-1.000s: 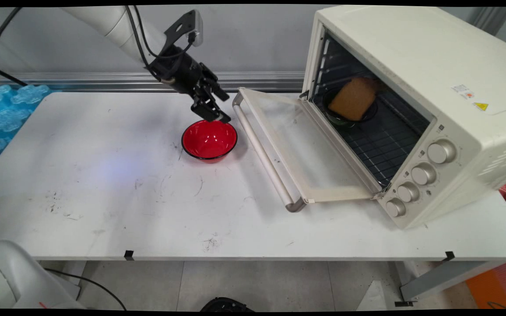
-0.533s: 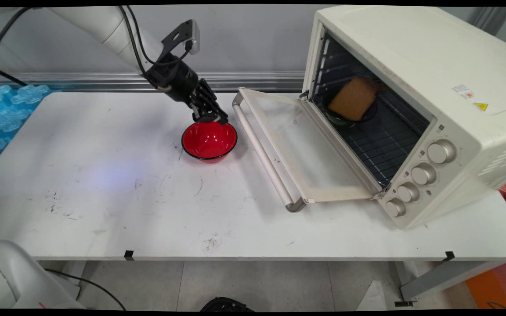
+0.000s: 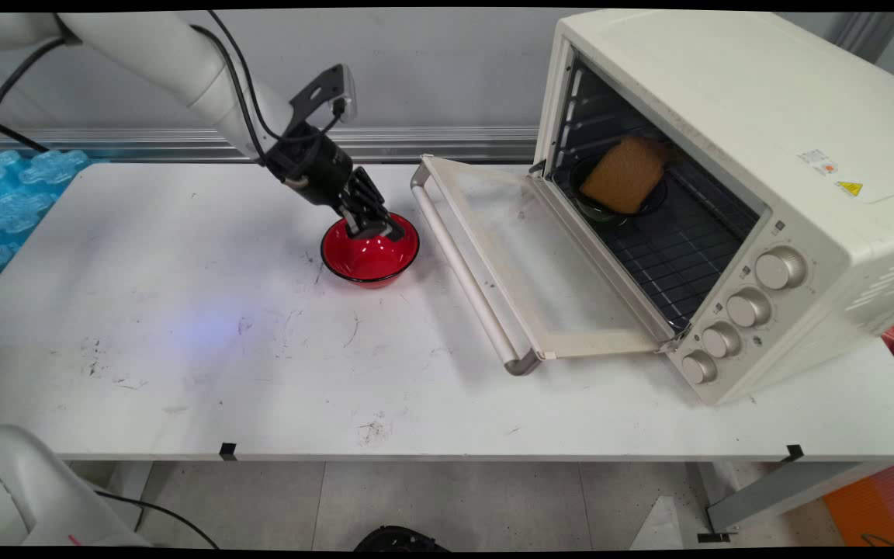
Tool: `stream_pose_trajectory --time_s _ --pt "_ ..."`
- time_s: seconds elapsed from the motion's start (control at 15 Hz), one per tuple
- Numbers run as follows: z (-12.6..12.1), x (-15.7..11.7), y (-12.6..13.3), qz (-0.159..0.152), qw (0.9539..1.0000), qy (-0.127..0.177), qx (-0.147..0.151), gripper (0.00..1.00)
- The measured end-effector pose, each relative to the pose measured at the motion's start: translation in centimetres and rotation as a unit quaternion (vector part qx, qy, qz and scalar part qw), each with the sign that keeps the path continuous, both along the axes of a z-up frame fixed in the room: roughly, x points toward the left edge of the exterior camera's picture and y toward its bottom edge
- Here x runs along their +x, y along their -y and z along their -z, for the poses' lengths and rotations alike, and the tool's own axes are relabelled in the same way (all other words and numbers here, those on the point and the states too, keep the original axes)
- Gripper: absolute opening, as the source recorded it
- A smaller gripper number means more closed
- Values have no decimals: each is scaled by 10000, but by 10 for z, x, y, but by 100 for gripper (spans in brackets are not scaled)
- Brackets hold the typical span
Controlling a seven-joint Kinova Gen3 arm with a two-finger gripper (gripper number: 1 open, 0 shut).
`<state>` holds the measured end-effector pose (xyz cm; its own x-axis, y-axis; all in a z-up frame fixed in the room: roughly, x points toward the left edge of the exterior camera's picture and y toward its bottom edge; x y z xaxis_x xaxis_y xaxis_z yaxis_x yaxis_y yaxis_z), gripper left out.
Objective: Close the oven
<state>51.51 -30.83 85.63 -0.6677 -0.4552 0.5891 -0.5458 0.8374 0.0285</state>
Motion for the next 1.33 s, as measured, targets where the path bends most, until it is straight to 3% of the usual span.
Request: stream_pose_trajectory --time_s 0.47,1.33 --pt "25 -15 0 -171 9995 -255 27 0" --pt "41 -25 18 -486 9974 -487 -210 0"
